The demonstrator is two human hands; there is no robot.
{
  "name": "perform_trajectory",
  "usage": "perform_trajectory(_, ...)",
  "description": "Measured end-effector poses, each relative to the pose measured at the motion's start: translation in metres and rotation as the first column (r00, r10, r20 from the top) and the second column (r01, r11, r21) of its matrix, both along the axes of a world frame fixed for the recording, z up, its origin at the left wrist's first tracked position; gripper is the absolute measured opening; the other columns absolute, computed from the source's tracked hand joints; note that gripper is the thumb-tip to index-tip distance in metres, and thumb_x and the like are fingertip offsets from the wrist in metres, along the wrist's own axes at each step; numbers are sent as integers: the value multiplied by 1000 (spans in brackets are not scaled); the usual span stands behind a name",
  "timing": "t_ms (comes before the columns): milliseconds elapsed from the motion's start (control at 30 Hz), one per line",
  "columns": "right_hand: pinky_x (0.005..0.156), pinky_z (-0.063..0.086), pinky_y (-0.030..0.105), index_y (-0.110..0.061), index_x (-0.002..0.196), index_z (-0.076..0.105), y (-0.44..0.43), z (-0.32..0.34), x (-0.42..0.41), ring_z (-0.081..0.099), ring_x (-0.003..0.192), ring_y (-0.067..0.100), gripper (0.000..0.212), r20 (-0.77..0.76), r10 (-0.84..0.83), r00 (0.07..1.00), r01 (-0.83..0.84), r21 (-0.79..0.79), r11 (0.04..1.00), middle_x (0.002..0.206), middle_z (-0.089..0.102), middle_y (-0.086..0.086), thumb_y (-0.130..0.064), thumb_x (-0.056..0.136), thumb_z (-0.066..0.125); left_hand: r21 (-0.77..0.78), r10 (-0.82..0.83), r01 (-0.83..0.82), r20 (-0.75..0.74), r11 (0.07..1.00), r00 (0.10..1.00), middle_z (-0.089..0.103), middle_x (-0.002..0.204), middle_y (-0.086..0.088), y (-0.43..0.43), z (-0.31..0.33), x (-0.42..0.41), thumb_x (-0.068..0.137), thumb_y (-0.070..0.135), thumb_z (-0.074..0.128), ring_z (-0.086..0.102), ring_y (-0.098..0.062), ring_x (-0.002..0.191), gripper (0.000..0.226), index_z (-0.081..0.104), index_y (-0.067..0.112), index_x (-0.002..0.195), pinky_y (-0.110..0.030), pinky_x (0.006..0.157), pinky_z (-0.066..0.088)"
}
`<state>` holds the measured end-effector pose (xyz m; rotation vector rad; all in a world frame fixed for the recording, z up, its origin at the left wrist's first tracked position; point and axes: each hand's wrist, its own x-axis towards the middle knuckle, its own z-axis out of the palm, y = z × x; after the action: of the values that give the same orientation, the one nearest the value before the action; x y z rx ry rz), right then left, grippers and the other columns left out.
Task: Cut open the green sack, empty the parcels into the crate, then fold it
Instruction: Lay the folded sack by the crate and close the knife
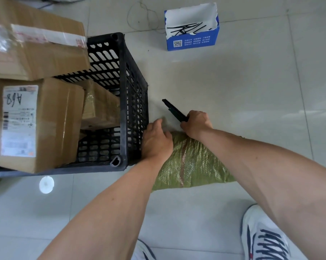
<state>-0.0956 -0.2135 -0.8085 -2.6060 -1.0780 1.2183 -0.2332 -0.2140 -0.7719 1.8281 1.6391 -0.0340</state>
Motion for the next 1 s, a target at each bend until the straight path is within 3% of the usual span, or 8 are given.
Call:
perform_trajectory(167, 45, 39, 23, -8, 105, 68, -8, 30, 5, 56, 63, 19, 30, -119, -122, 985, 126, 27, 992, 81, 62, 7, -31, 92, 54, -109, 89, -83, 50, 991, 995, 40, 149, -10, 5, 13, 14, 102, 25, 42, 41, -27, 137, 48, 36, 18, 149, -39, 114, 34)
perform_trajectory(333, 53, 47, 26, -23, 101, 67, -16, 53, 6, 62, 72, 22, 20, -277, -207, 938, 264, 187, 946, 90, 67, 7, -29, 90, 52, -224, 236, -210, 95, 952, 967, 46, 149, -10, 14, 24, 25, 101, 28, 39, 46, -27, 134, 47, 40, 16, 147, -33, 110, 35)
perform_trajectory(400, 69, 60, 37, -23, 102, 67, -17, 59, 4, 68, 83, 26, 18, -420, -248, 873, 354, 196, 915, 96, 71, 10, -27, 91, 53, -259, 322, -280, 140, 925, 936, 51, 145, -12, 17, 32, 27, 100, 25, 40, 51, -31, 130, 47, 43, 13, 145, -37, 109, 40)
perform_trajectory(467, 81, 60, 43, -19, 106, 67, -19, 65, 4, 69, 92, 26, 19, -543, -296, 786, 448, 170, 878, 105, 70, 12, -24, 94, 53, -275, 356, -303, 168, 912, 919, 56, 137, -17, 19, 38, 30, 100, 20, 40, 54, -35, 125, 42, 47, 8, 139, -41, 105, 45)
perform_trajectory(600, 83, 59, 41, -16, 108, 64, -22, 73, 7, 68, 98, 27, 17, -705, -340, 623, 543, 77, 836, 114, 68, 15, -17, 96, 50, -379, 504, -395, 254, 837, 825, 64, 118, -19, 22, 40, 33, 97, 20, 42, 62, -33, 111, 26, 63, 10, 108, -42, 98, 52)
perform_trajectory(733, 77, 55, 40, -13, 117, 63, -28, 80, 14, 66, 92, 26, 25, -807, -342, 482, 542, -32, 839, 110, 67, 15, -10, 98, 48, -475, 591, -403, 363, 782, 720, 65, 92, -2, 18, 49, 38, 101, 20, 46, 60, -22, 93, 24, 65, 23, 88, -43, 96, 52)
perform_trajectory(833, 75, 53, 38, -15, 116, 62, -31, 85, 17, 64, 92, 24, 24, -807, -329, 491, 519, -33, 854, 109, 66, 12, -9, 98, 47, -444, 556, -374, 412, 814, 722, 65, 91, 4, 18, 52, 42, 101, 22, 49, 62, -21, 96, 16, 64, 26, 98, -42, 94, 52)
perform_trajectory(1000, 69, 53, 32, -20, 110, 59, -34, 93, 21, 65, 100, 23, 17, -698, -314, 643, 475, 42, 879, 112, 67, 10, -15, 94, 58, -470, 558, -355, 417, 808, 718, 67, 110, -7, 16, 65, 49, 98, 30, 55, 61, -23, 98, 26, 66, 15, 116, -37, 83, 54)
